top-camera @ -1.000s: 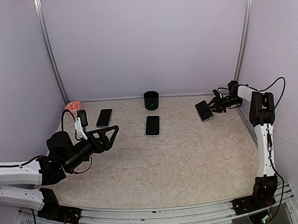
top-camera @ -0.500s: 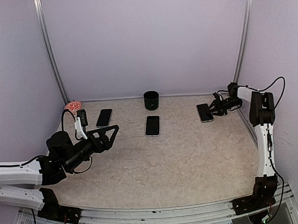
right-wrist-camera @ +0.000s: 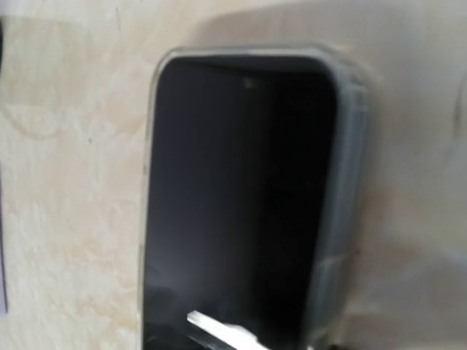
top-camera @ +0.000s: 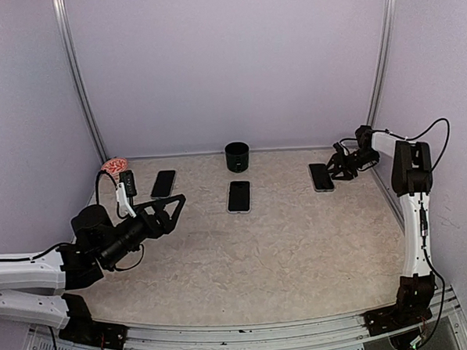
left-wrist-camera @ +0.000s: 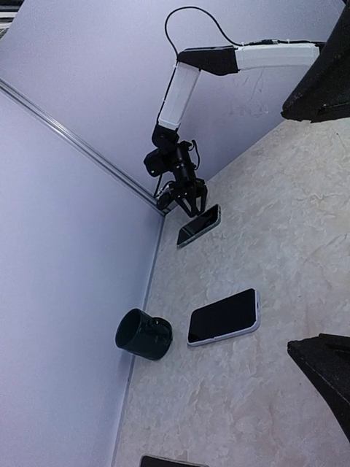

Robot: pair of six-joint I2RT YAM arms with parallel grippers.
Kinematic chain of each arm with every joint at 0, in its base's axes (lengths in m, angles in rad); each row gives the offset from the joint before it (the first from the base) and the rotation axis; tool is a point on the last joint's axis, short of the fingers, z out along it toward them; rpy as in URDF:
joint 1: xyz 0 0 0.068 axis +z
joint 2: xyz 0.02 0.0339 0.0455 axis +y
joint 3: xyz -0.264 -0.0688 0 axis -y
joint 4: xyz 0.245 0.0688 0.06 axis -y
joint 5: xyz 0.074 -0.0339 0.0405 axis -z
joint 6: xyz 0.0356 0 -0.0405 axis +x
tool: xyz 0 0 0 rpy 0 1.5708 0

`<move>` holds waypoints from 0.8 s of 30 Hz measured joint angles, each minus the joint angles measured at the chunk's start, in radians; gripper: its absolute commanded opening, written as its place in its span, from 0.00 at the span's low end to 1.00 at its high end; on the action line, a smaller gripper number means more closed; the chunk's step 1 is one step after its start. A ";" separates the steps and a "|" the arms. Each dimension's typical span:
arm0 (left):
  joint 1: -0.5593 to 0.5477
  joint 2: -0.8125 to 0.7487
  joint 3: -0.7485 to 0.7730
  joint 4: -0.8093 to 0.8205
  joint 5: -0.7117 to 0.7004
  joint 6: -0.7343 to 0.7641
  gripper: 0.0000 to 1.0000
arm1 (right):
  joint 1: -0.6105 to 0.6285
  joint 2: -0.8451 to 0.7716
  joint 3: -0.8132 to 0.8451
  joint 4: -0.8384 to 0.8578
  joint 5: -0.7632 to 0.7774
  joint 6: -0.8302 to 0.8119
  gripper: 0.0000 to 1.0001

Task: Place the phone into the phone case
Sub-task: Place the phone with the phone case at the corner of the board, then reset both arms

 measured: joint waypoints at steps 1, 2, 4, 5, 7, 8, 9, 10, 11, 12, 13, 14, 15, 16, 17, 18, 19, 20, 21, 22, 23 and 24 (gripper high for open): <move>0.000 -0.002 0.000 0.000 0.000 0.000 0.99 | 0.001 -0.007 -0.002 -0.002 0.011 -0.005 0.67; 0.002 -0.003 0.000 0.000 0.000 0.001 0.99 | 0.002 -0.016 -0.006 -0.003 0.020 -0.009 0.72; 0.006 -0.010 0.000 -0.003 -0.002 0.006 0.99 | 0.003 -0.039 -0.018 -0.004 0.043 -0.014 0.96; 0.009 -0.015 0.000 -0.006 -0.003 0.012 0.99 | 0.004 -0.055 -0.025 -0.006 0.059 -0.022 0.99; 0.013 -0.026 0.003 -0.025 -0.008 0.026 0.99 | 0.006 -0.086 -0.037 -0.004 0.085 -0.024 1.00; 0.016 -0.031 0.010 -0.043 -0.013 0.034 0.99 | 0.007 -0.105 -0.047 -0.001 0.099 -0.028 1.00; 0.021 -0.035 0.020 -0.061 -0.018 0.042 0.99 | 0.009 -0.128 -0.062 0.003 0.114 -0.027 1.00; 0.027 -0.039 0.034 -0.082 -0.023 0.051 0.99 | 0.010 -0.154 -0.082 0.008 0.128 -0.027 1.00; 0.038 -0.045 0.051 -0.106 -0.029 0.061 0.99 | 0.012 -0.183 -0.111 0.023 0.138 -0.027 1.00; 0.046 -0.048 0.062 -0.120 -0.033 0.067 0.99 | 0.014 -0.211 -0.139 0.037 0.146 -0.026 1.00; 0.058 -0.052 0.078 -0.143 -0.038 0.076 0.99 | 0.017 -0.256 -0.198 0.071 0.155 -0.027 1.00; 0.068 -0.054 0.094 -0.164 -0.045 0.084 0.99 | 0.020 -0.293 -0.238 0.090 0.159 -0.025 1.00; 0.072 -0.054 0.109 -0.186 -0.051 0.092 0.99 | 0.024 -0.349 -0.315 0.142 0.166 -0.024 1.00; 0.089 -0.052 0.132 -0.217 -0.059 0.103 0.99 | 0.029 -0.403 -0.383 0.176 0.171 -0.020 1.00; 0.095 -0.050 0.149 -0.240 -0.068 0.113 0.99 | 0.034 -0.449 -0.438 0.209 0.175 -0.018 1.00; 0.100 -0.046 0.171 -0.272 -0.080 0.122 0.99 | 0.040 -0.511 -0.512 0.263 0.181 -0.014 1.00; 0.105 -0.039 0.195 -0.299 -0.095 0.133 0.99 | 0.046 -0.575 -0.586 0.314 0.188 -0.009 1.00; 0.108 -0.032 0.214 -0.323 -0.106 0.138 0.99 | 0.052 -0.629 -0.647 0.352 0.195 -0.008 1.00; 0.113 -0.025 0.235 -0.353 -0.120 0.144 0.99 | 0.060 -0.699 -0.729 0.417 0.203 -0.006 1.00; 0.120 -0.019 0.252 -0.378 -0.133 0.150 0.99 | 0.068 -0.768 -0.808 0.472 0.210 -0.003 1.00; 0.131 -0.017 0.261 -0.394 -0.146 0.154 0.99 | 0.074 -0.835 -0.883 0.523 0.217 -0.003 1.00; 0.144 -0.018 0.263 -0.407 -0.158 0.156 0.99 | 0.079 -0.885 -0.938 0.561 0.223 -0.006 1.00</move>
